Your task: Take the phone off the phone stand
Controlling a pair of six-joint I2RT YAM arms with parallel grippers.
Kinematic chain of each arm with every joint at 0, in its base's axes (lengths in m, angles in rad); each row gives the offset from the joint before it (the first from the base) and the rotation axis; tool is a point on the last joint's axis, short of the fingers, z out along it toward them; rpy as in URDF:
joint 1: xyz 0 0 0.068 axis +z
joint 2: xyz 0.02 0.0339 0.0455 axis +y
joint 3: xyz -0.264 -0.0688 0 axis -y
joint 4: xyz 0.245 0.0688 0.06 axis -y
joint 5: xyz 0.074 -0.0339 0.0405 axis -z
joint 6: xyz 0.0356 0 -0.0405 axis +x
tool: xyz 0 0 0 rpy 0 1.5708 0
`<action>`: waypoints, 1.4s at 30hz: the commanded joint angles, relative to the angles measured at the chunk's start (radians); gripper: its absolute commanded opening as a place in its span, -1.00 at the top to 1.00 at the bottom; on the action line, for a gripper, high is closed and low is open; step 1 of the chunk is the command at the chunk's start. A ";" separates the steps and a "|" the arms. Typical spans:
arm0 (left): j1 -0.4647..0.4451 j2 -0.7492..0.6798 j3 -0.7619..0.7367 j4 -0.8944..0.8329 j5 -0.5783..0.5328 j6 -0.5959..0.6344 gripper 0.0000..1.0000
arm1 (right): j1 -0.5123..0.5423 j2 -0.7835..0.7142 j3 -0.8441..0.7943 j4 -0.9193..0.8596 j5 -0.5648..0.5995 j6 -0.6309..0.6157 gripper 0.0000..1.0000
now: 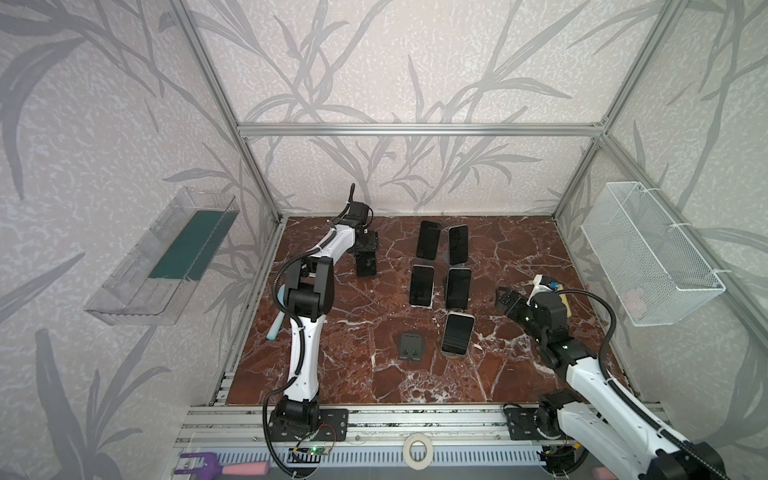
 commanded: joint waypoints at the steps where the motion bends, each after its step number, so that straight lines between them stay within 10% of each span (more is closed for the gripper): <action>1: -0.022 0.029 0.028 -0.025 0.014 0.029 -0.05 | 0.013 0.014 0.018 0.026 0.016 -0.027 -0.93; 42: -0.050 0.263 0.377 -0.392 -0.028 0.074 -0.25 | 0.028 0.090 0.036 0.027 0.020 -0.029 -0.92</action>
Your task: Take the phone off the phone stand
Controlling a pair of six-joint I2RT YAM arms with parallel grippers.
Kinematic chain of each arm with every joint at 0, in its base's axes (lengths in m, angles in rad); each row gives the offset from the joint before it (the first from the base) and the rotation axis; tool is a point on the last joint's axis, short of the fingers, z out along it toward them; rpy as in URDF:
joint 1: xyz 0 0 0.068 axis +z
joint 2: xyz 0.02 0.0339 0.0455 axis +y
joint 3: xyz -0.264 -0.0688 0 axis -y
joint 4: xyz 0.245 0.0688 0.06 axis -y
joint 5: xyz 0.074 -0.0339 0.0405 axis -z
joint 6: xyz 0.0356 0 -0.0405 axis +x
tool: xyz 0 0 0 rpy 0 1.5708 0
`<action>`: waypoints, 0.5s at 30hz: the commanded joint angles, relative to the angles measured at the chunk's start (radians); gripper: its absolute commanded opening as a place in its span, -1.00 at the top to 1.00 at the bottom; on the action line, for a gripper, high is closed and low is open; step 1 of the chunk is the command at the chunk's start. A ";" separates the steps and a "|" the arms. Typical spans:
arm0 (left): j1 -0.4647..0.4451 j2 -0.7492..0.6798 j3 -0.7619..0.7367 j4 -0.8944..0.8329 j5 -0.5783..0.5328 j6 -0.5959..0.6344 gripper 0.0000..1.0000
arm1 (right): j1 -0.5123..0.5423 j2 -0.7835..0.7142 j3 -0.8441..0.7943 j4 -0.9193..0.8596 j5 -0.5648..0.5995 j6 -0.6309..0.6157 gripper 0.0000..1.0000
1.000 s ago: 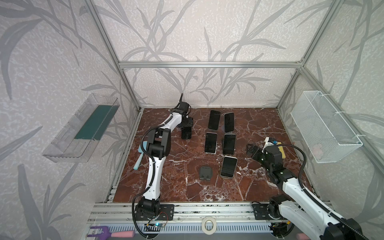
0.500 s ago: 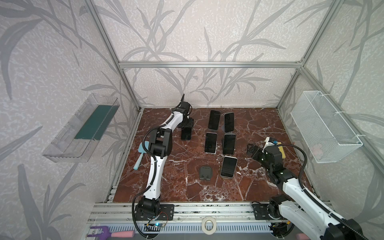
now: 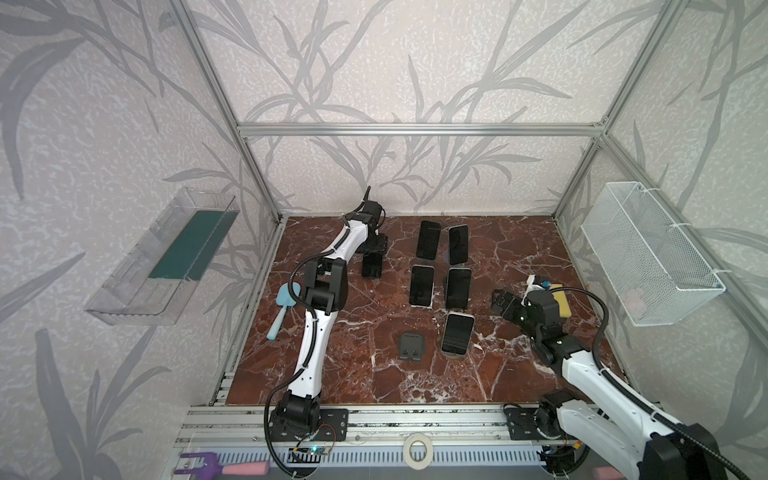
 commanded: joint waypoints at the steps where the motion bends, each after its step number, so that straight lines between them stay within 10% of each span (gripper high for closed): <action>1: -0.002 0.033 0.003 -0.085 0.000 0.030 -0.26 | 0.007 0.016 0.029 0.025 -0.004 -0.001 -0.92; 15: -0.002 0.038 -0.013 -0.081 -0.003 0.004 -0.32 | 0.007 0.034 0.037 0.036 -0.046 -0.001 -0.94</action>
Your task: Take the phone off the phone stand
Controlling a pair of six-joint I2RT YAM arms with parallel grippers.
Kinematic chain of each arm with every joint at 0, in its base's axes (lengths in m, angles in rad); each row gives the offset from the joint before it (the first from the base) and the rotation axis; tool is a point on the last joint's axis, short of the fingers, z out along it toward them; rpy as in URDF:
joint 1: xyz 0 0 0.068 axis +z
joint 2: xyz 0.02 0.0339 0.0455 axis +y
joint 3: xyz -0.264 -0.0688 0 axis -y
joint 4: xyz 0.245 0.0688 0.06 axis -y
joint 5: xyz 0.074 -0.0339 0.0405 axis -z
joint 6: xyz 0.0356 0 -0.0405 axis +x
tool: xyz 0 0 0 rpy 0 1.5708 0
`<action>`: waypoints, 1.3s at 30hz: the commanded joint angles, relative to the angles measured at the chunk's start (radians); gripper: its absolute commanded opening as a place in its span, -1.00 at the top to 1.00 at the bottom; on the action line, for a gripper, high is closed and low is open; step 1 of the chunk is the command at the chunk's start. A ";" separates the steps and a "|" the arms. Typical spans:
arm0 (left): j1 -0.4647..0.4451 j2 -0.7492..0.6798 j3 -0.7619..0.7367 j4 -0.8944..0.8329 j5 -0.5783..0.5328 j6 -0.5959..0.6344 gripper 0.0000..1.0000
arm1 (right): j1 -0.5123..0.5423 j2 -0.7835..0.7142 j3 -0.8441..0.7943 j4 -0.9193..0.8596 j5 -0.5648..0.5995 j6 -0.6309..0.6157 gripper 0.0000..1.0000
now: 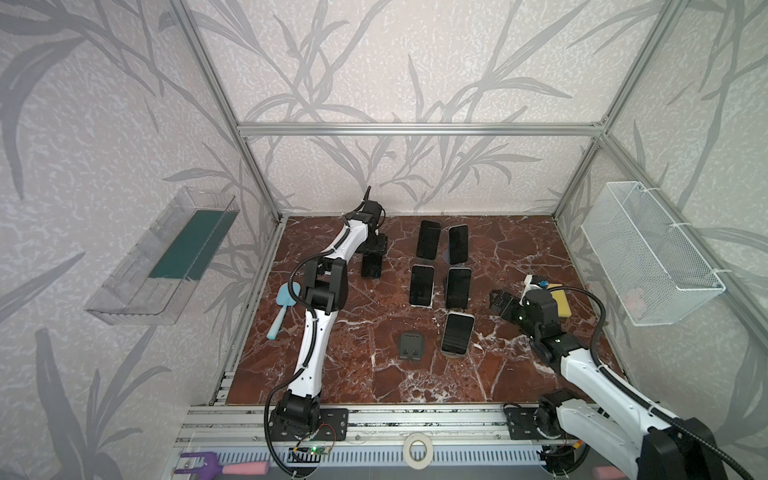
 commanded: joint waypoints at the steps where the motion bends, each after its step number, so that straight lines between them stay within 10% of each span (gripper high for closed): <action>1: -0.002 0.034 -0.016 -0.077 -0.005 -0.005 -0.34 | 0.007 0.005 0.038 0.017 -0.015 -0.004 -0.95; 39: -0.012 0.069 0.028 -0.115 -0.175 -0.020 -0.50 | 0.016 -0.009 0.024 0.041 -0.015 -0.008 -0.96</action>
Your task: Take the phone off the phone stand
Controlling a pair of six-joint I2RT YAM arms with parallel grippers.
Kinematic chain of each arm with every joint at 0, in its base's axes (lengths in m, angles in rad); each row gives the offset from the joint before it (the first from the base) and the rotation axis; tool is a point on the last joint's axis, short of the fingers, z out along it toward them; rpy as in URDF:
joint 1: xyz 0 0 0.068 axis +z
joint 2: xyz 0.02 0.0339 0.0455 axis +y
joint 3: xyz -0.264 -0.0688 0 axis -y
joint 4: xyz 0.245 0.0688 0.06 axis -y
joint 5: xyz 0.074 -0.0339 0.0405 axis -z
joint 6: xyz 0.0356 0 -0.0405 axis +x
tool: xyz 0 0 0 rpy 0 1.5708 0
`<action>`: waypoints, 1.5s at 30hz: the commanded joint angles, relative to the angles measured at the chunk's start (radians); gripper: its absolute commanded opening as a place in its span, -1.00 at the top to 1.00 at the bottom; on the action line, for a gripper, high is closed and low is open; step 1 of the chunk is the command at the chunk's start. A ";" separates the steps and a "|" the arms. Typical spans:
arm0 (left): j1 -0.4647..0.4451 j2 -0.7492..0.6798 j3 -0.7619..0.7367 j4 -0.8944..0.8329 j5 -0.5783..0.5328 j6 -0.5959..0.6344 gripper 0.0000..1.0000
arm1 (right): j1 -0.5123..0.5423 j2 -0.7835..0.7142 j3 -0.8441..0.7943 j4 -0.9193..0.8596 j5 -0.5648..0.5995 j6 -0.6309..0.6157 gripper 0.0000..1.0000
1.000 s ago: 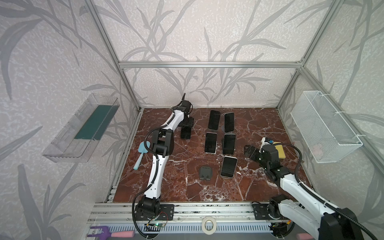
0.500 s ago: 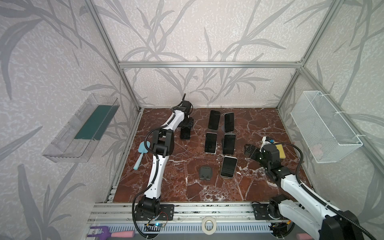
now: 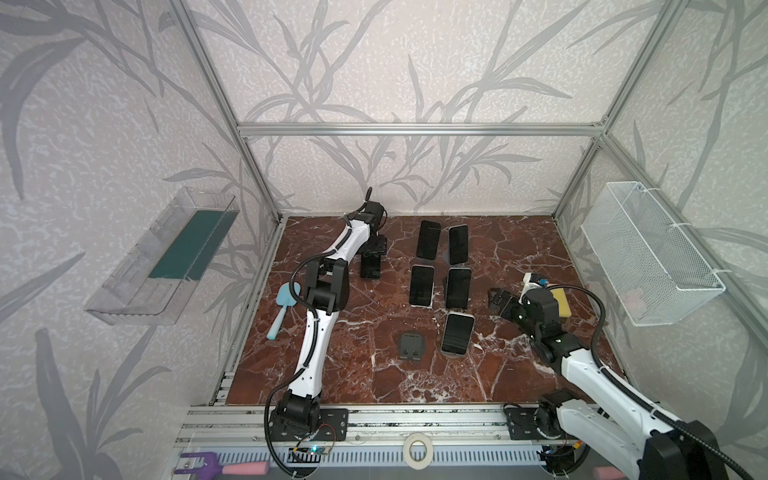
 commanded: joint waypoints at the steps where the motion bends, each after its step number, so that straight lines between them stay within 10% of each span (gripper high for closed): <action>1: -0.006 0.059 0.007 -0.070 -0.078 0.019 -0.50 | 0.006 0.009 0.013 0.030 0.003 -0.009 -0.95; 21: -0.020 0.023 0.027 -0.137 -0.088 0.009 -0.59 | 0.009 0.011 0.015 0.041 -0.025 -0.002 -0.95; 38: -0.055 -0.522 -0.127 0.049 0.169 -0.059 -0.61 | 0.009 -0.038 0.033 -0.046 0.096 -0.074 -0.96; 45: -0.063 -0.961 -0.637 0.359 0.106 -0.173 -0.60 | 0.008 -0.127 0.072 -0.187 0.129 -0.131 -0.99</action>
